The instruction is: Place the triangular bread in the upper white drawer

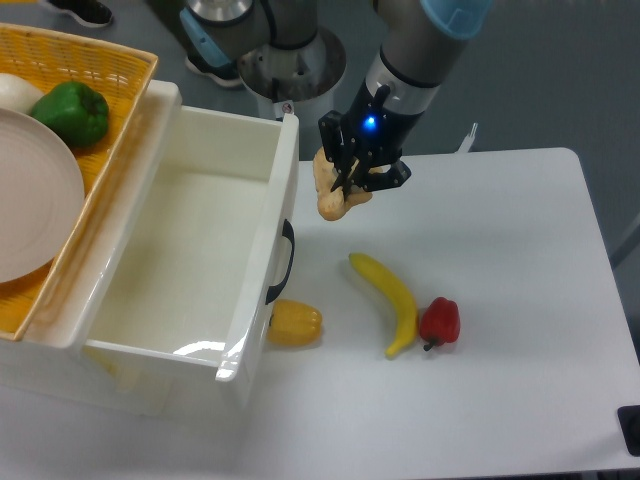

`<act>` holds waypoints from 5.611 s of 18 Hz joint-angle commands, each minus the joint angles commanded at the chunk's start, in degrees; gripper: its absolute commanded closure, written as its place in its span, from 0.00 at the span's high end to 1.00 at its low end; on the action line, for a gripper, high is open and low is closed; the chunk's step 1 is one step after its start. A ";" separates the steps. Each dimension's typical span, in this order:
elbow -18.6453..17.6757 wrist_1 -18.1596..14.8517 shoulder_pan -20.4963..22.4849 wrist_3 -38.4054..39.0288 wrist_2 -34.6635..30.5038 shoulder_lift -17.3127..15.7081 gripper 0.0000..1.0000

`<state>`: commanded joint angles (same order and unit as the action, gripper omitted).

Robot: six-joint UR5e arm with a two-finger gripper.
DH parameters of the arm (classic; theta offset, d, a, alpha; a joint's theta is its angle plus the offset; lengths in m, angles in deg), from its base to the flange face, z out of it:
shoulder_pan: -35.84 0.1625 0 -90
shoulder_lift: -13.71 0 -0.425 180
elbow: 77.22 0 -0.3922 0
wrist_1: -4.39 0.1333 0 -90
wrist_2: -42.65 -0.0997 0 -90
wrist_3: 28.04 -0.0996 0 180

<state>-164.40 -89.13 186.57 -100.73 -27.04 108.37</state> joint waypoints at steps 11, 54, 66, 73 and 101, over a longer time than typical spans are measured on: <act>0.87 -0.18 0.62 0.61 0.52 -0.53 0.18; 0.00 -0.09 -11.86 16.09 8.44 -4.04 0.89; -0.18 0.00 -14.68 16.08 8.26 -3.25 0.94; -0.09 0.00 -14.68 15.91 8.09 -3.25 0.94; -0.44 6.06 -7.48 14.77 1.06 -2.20 1.00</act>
<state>-164.84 -83.06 179.09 -85.96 -25.98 106.17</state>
